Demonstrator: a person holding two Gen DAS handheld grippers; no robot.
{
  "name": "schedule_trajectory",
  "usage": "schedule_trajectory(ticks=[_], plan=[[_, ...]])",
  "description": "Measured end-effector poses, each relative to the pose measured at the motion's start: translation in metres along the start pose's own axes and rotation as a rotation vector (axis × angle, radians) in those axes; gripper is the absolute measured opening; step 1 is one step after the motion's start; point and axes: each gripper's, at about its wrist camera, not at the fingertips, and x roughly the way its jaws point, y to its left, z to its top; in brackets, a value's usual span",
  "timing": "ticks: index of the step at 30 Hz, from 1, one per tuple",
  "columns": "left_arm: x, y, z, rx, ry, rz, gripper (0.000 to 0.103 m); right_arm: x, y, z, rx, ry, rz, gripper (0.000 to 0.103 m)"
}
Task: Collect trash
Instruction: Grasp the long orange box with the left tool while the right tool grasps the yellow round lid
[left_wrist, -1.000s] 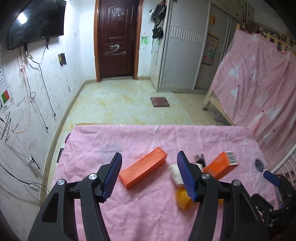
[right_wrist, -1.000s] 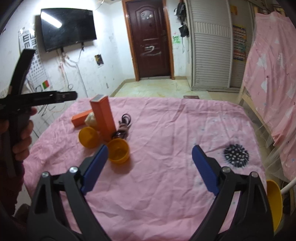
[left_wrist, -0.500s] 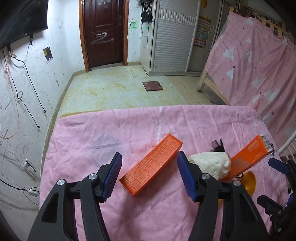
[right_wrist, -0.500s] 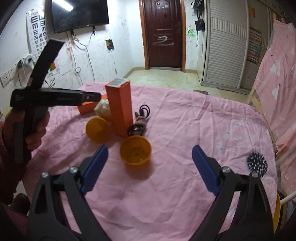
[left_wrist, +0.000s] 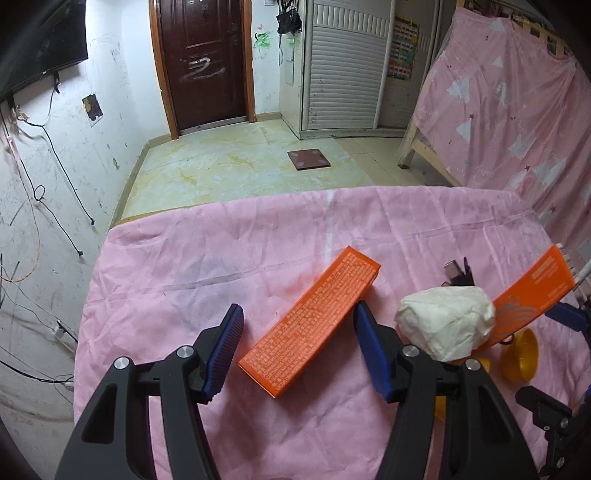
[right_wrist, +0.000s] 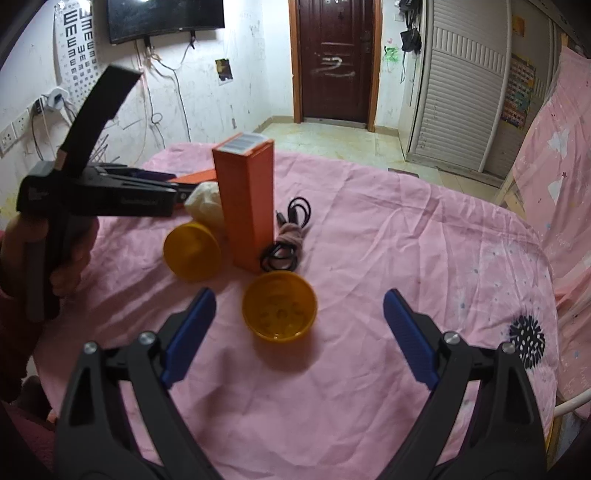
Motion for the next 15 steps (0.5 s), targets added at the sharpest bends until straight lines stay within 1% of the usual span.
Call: schedule_trajectory(ticks=[5, 7, 9, 10, 11, 12, 15], plan=[[0.006, -0.003, 0.002, 0.002, 0.008, 0.018, 0.055, 0.007, 0.003, 0.003, -0.016, 0.023, -0.002, 0.088], [0.007, -0.006, 0.002, 0.016, 0.002, 0.035, 0.052, 0.009, 0.006, 0.004, -0.022, 0.028, -0.002, 0.088], [0.004, -0.009, -0.001, 0.029, -0.004, 0.033, 0.038, 0.01, 0.006, 0.004, -0.025, 0.033, -0.004, 0.088], [0.003, -0.01, -0.001, 0.036, -0.006, 0.035, 0.034, 0.011, 0.007, 0.005, -0.025, 0.035, -0.004, 0.088], [0.002, -0.012, -0.002, 0.04, -0.009, 0.037, 0.026, 0.011, 0.007, 0.004, -0.025, 0.036, -0.004, 0.088], [0.002, -0.013, -0.002, 0.046, -0.011, 0.039, 0.021, 0.011, 0.007, 0.005, -0.023, 0.038, -0.005, 0.088], [0.0, -0.017, -0.004, 0.06, -0.021, 0.057, 0.018, 0.013, 0.006, 0.006, -0.016, 0.042, -0.003, 0.088]])
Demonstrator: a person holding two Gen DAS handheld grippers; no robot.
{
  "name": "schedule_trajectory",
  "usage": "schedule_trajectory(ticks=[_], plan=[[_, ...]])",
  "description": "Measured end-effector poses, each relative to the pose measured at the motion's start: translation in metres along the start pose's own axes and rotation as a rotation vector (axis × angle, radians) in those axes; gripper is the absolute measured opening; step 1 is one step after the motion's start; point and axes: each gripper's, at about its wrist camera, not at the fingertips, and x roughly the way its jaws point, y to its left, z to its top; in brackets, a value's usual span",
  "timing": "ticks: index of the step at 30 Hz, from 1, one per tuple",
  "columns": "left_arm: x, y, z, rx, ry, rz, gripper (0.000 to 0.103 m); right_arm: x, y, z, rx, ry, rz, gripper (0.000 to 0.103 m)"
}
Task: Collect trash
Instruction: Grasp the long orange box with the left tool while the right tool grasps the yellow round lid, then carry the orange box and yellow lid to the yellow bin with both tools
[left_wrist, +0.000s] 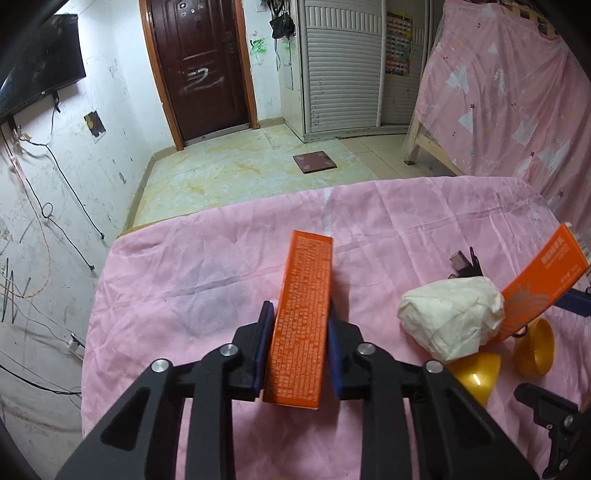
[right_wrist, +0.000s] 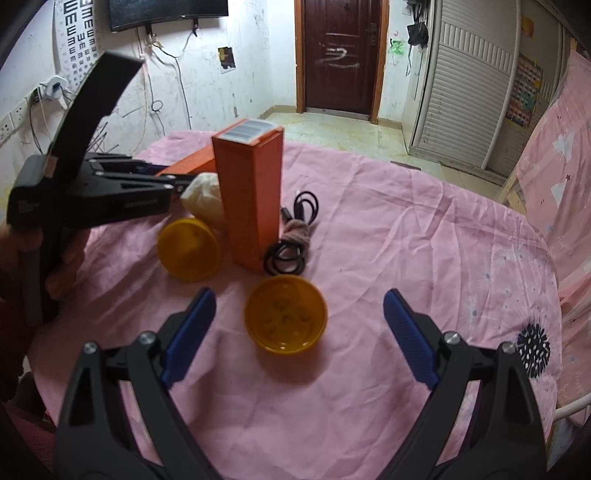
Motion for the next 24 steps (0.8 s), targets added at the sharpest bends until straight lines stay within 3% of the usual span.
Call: schedule_trajectory(ticks=[2, 4, 6, 11, 24], plan=[[-0.002, -0.002, -0.001, 0.005, -0.003, 0.007, 0.018, 0.001, -0.001, -0.001, 0.005, 0.004, 0.0, 0.086], [-0.005, -0.002, -0.003, -0.004, -0.003, 0.008, 0.018, 0.002, -0.001, -0.001, 0.006, 0.012, 0.001, 0.074], [-0.007, 0.0, -0.005, -0.017, -0.002, 0.007, 0.018, 0.005, -0.002, -0.001, 0.009, 0.028, -0.002, 0.056], [-0.015, 0.007, -0.01, -0.033, -0.003, 0.014, 0.018, 0.011, 0.001, 0.0, -0.008, 0.052, -0.006, 0.04], [-0.059, 0.005, -0.01, -0.04, -0.066, 0.04, 0.018, -0.014, -0.014, -0.007, 0.048, -0.033, -0.006, 0.04]])
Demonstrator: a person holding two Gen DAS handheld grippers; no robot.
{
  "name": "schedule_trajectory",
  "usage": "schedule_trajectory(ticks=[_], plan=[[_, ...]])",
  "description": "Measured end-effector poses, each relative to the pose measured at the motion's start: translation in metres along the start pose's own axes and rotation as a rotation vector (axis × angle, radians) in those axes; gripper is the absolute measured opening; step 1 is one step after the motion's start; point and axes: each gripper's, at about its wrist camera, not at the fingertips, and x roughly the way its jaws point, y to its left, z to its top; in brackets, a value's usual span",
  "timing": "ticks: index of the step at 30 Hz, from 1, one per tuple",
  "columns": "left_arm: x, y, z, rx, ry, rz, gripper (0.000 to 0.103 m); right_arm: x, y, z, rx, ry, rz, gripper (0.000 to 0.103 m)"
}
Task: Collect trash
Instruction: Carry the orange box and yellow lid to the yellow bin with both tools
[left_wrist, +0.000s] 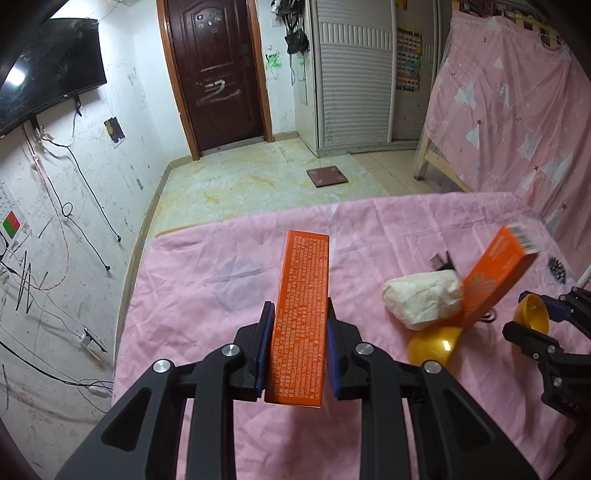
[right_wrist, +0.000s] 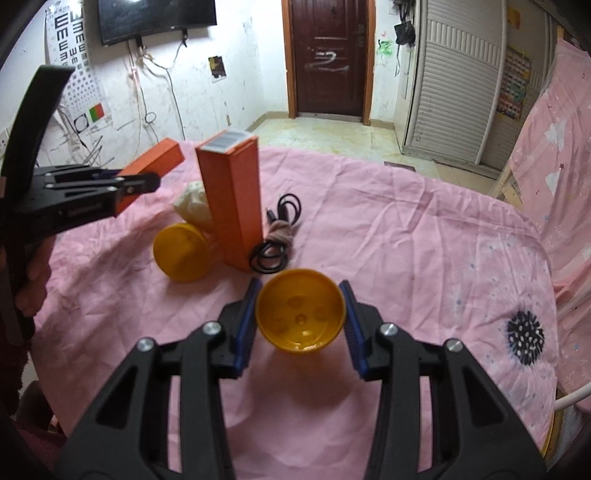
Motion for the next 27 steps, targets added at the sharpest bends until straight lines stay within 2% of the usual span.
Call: schedule_trajectory(ticks=[9, 18, 27], plan=[[-0.041, -0.023, 0.006, 0.021, -0.073, -0.011, 0.018, -0.042, -0.023, -0.007, 0.042, -0.095, -0.024, 0.04], [-0.085, -0.076, 0.009, 0.094, -0.145, -0.052, 0.018, -0.085, -0.058, -0.028, 0.11, -0.183, -0.057, 0.04], [-0.111, -0.129, 0.007, 0.155, -0.193, -0.118, 0.018, -0.125, -0.101, -0.054, 0.207, -0.255, -0.11, 0.04]])
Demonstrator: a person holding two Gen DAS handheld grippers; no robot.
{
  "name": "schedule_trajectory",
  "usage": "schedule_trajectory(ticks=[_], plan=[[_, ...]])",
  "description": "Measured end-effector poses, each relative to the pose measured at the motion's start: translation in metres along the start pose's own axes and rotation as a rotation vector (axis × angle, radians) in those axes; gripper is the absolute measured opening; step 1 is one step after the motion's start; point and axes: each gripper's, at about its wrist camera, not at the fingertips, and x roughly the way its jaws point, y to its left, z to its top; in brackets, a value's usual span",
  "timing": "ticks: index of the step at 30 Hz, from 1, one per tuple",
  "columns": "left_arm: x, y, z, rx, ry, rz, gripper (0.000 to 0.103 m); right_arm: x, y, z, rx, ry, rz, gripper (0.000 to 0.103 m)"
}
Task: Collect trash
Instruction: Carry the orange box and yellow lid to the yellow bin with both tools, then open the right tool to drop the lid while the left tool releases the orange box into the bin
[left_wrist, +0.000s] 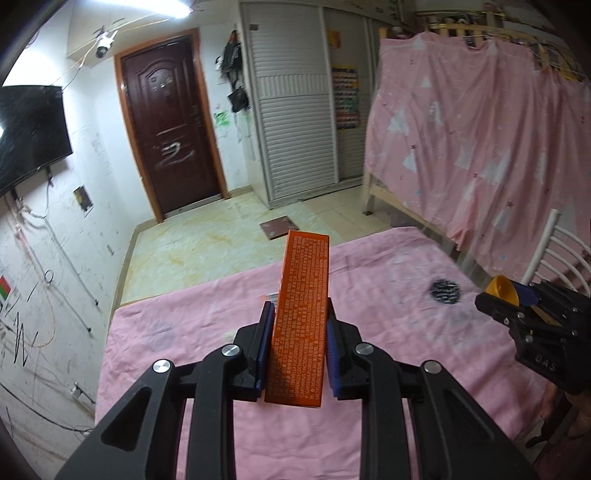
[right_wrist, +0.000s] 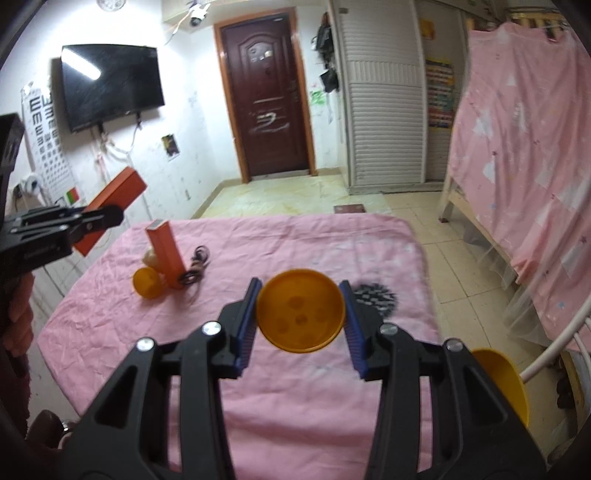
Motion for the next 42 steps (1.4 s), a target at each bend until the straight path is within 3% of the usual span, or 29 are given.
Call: schedule_trajectory(ticks=[21, 22, 24, 25, 42], plan=[[0.009, -0.119, 0.013, 0.081, 0.015, -0.148, 0.018, -0.051, -0.134, -0.03, 0.249, -0.1, -0.173, 0.04], [0.01, -0.126, 0.014, 0.087, 0.018, -0.157, 0.018, -0.051, -0.139, -0.031, 0.259, -0.099, -0.184, 0.041], [0.012, -0.138, 0.014, 0.097, 0.022, -0.175, 0.018, -0.048, -0.146, -0.034, 0.278, -0.095, -0.192, 0.059], [0.014, -0.145, 0.013, 0.104, 0.026, -0.185, 0.018, -0.047, -0.15, -0.035, 0.284, -0.092, -0.203, 0.061], [0.045, -0.262, 0.016, 0.145, 0.076, -0.396, 0.019, -0.086, -0.206, -0.053, 0.433, -0.191, -0.26, 0.065]])
